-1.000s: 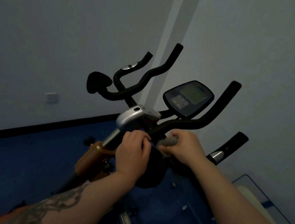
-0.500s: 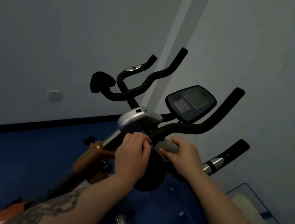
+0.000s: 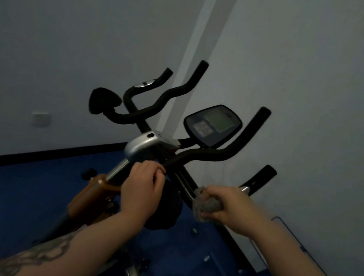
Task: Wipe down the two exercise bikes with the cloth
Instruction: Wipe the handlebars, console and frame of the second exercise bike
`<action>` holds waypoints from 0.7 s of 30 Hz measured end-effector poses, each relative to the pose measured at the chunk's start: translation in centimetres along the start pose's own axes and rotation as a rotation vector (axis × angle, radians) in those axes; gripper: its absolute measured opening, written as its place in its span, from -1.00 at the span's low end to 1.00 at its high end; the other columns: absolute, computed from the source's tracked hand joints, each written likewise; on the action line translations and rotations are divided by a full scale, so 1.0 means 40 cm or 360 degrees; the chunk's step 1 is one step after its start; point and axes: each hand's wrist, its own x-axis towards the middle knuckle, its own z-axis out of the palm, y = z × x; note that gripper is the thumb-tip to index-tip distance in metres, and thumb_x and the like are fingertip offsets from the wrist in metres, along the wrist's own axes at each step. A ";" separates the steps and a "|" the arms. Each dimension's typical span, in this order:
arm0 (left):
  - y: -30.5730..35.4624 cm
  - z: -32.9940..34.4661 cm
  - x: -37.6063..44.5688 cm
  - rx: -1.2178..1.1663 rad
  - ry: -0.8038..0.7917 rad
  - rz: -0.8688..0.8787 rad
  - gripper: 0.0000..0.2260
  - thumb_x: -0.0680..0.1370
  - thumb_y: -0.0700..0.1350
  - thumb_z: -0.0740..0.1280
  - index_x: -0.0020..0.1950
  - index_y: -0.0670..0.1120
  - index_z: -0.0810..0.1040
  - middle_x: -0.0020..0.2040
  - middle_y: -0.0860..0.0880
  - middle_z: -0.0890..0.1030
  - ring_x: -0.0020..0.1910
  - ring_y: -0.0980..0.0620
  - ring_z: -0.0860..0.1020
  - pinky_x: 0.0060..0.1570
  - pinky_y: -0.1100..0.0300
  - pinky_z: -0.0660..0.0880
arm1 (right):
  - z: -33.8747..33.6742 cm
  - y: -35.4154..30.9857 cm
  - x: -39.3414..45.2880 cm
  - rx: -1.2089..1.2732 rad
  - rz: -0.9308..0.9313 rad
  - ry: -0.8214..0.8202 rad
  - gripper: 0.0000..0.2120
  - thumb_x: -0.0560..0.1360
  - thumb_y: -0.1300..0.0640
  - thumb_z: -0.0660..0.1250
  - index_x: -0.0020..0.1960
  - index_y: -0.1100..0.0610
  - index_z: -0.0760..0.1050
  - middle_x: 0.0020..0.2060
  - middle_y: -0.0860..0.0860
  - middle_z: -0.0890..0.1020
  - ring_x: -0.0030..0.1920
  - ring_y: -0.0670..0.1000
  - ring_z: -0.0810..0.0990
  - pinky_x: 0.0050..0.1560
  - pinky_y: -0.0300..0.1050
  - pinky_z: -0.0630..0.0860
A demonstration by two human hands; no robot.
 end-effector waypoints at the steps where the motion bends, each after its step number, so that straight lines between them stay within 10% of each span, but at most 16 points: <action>1: 0.000 -0.001 0.000 -0.0013 -0.0002 -0.0003 -0.86 0.56 -0.10 0.18 -0.10 0.00 0.54 -0.15 0.12 0.52 -0.12 0.14 0.43 -0.26 0.28 0.35 | 0.008 0.000 -0.019 -0.0031 -0.0027 0.0047 -0.69 0.34 -0.20 0.47 -0.04 -0.12 0.47 -0.06 -0.20 0.57 0.00 -0.16 0.53 -0.01 -0.13 0.51; 6: 0.007 -0.008 -0.003 -0.0043 -0.0010 -0.0012 -0.83 0.55 -0.08 0.15 -0.10 -0.01 0.54 -0.14 0.12 0.51 -0.14 0.20 0.39 -0.27 0.39 0.26 | 0.146 -0.039 -0.019 -0.0102 -0.0066 0.0790 -0.77 0.53 -0.19 0.24 -0.10 -0.03 0.41 -0.20 -0.15 0.53 -0.13 -0.09 0.50 0.35 -0.11 0.30; 21: 0.014 -0.006 0.000 -0.0068 0.0022 -0.0075 -0.84 0.56 -0.18 0.24 -0.12 0.09 0.49 -0.17 0.11 0.48 -0.18 0.17 0.40 -0.29 0.27 0.26 | 0.095 0.093 -0.007 -0.0424 -0.0133 0.1293 -0.77 0.53 0.06 0.22 -0.08 0.12 0.63 -0.12 0.00 0.62 -0.07 0.01 0.58 0.40 0.06 0.27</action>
